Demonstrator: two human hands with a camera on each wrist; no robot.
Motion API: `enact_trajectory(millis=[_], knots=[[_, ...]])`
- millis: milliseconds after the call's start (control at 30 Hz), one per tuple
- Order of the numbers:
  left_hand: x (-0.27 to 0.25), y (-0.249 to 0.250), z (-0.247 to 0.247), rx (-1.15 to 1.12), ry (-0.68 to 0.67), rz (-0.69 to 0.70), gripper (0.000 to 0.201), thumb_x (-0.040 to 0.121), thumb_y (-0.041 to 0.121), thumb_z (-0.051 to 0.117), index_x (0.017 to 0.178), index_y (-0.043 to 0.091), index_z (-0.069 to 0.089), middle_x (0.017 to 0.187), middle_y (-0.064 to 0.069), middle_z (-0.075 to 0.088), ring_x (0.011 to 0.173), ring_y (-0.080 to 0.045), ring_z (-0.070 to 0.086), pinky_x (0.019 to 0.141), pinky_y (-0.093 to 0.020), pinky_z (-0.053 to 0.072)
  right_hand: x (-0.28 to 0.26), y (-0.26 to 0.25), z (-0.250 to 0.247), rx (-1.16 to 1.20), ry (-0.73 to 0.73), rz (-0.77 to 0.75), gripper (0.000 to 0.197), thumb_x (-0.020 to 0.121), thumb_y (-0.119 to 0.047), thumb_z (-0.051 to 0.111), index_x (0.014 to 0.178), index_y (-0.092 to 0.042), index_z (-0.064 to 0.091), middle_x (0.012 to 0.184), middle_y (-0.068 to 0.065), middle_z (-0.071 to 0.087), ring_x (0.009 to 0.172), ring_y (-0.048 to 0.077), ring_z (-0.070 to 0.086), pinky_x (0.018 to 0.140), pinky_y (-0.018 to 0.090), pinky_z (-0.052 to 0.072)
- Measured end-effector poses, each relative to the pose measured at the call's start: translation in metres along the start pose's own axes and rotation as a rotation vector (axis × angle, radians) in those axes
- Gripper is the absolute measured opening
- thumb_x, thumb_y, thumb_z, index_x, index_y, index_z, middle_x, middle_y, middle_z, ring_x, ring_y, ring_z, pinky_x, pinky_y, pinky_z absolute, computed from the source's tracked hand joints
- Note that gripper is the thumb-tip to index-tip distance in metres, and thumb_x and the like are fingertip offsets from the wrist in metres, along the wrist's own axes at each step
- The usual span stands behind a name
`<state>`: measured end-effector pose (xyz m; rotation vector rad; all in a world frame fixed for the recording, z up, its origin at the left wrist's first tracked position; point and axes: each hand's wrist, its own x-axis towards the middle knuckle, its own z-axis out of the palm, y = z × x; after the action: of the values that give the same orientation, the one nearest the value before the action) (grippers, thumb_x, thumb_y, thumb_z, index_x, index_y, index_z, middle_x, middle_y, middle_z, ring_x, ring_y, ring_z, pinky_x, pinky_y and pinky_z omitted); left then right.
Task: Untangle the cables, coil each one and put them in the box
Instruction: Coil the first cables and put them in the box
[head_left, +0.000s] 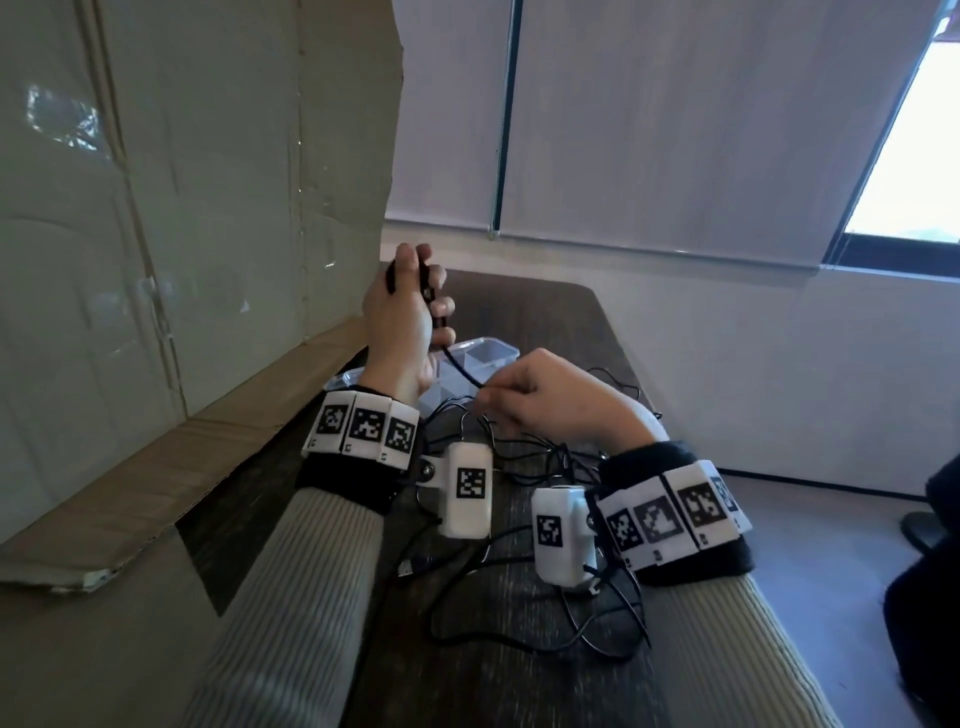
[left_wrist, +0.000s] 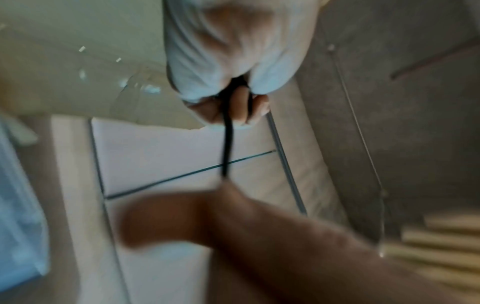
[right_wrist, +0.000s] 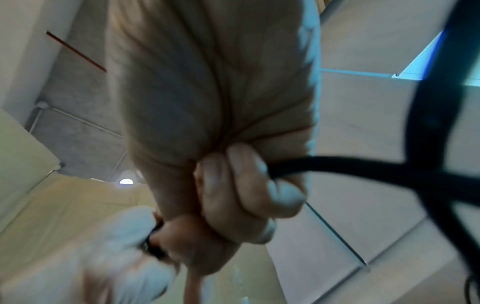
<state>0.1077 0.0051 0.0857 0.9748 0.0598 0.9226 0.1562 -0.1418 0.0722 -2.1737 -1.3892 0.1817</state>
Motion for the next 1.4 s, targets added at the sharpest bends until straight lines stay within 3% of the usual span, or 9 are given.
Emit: enact_trajectory(millis=[133,267,433,533,700,933,1133,1267,1400], knots=[[0.008,-0.008,-0.019,0.867,-0.163,0.516,0.035,0.099,0.042,0.043,0.089,0.014,0.063,0.064,0.007,0.061,0.049,-0.009,0.05,0.051,-0.028,0.042,-0.011,-0.001,-0.018,-0.028,0.144,-0.029,0.027,0.095,-0.017,0.053,0.075,-0.024,0.069,0.058,-0.002,0.058,0.049,0.013,0.044,0.054,0.026,0.039],[-0.004,-0.017,-0.02,1.348,-0.352,0.441,0.072,0.096,0.059,0.012,0.074,0.022,0.07,0.05,0.012,0.059,0.052,-0.005,0.057,0.074,-0.033,0.049,-0.011,0.002,-0.024,0.035,0.352,-0.099,0.021,0.094,-0.023,0.059,0.08,-0.02,0.073,0.053,-0.008,0.054,0.048,0.009,0.039,0.052,0.023,0.037],[-0.01,-0.024,-0.017,1.04,-0.6,0.125,0.067,0.074,0.078,0.048,0.068,0.014,0.07,0.055,-0.006,0.064,0.049,-0.01,0.054,0.062,-0.033,0.044,-0.005,0.014,-0.021,0.051,0.595,-0.076,0.014,0.092,-0.024,0.063,0.086,-0.023,0.076,0.06,-0.023,0.06,0.057,-0.001,0.053,0.058,0.013,0.041],[-0.012,-0.022,-0.014,1.001,-0.639,0.137,0.048,0.074,0.054,0.072,0.072,0.006,0.066,0.059,-0.011,0.058,0.053,-0.014,0.05,0.057,-0.03,0.042,-0.004,0.021,-0.023,0.184,0.667,-0.075,0.011,0.088,-0.027,0.069,0.088,-0.02,0.077,0.071,-0.017,0.069,0.066,-0.001,0.062,0.067,0.018,0.051],[-0.013,-0.009,-0.012,0.543,-0.507,-0.07,0.029,0.092,0.043,0.052,0.078,0.018,0.058,0.056,0.007,0.056,0.053,-0.009,0.052,0.046,-0.019,0.04,-0.013,0.031,-0.032,0.342,0.661,0.005,0.023,0.096,-0.022,0.059,0.091,-0.004,0.072,0.043,-0.024,0.052,0.041,-0.008,0.046,0.045,0.006,0.034],[-0.008,0.0,-0.007,0.176,-0.335,-0.149,0.033,0.101,0.039,0.034,0.082,0.017,0.05,0.1,-0.006,0.074,0.102,-0.021,0.069,0.096,-0.053,0.047,-0.012,0.03,-0.024,0.831,0.497,0.084,0.019,0.085,0.004,0.066,0.102,-0.005,0.065,0.068,-0.006,0.065,0.058,0.004,0.064,0.065,0.024,0.06],[-0.002,0.003,-0.007,-0.054,-0.205,-0.182,0.049,0.102,0.043,0.027,0.126,0.002,0.041,0.112,-0.008,0.07,0.101,-0.019,0.069,0.084,-0.04,0.055,-0.011,0.017,-0.027,1.412,0.371,-0.029,0.025,0.094,0.008,0.047,0.116,0.004,0.058,0.076,0.004,0.052,0.055,0.005,0.053,0.052,0.015,0.05],[0.003,0.017,-0.011,-0.287,-0.195,-0.16,0.053,0.101,0.046,0.023,0.134,0.006,0.037,0.11,-0.002,0.07,0.107,-0.016,0.066,0.089,-0.045,0.053,-0.011,0.015,-0.026,1.077,0.373,0.001,0.027,0.098,0.0,0.046,0.121,0.003,0.059,0.082,0.003,0.061,0.039,-0.001,0.039,0.037,0.01,0.031],[0.003,0.027,-0.008,-0.509,-0.112,-0.164,0.034,0.098,0.043,0.036,0.09,0.012,0.049,0.064,0.004,0.058,0.06,-0.009,0.065,0.071,-0.046,0.058,-0.007,0.017,-0.015,0.502,0.368,-0.016,0.017,0.094,-0.009,0.061,0.105,-0.001,0.071,0.069,0.001,0.069,0.037,-0.002,0.044,0.041,0.007,0.034]])
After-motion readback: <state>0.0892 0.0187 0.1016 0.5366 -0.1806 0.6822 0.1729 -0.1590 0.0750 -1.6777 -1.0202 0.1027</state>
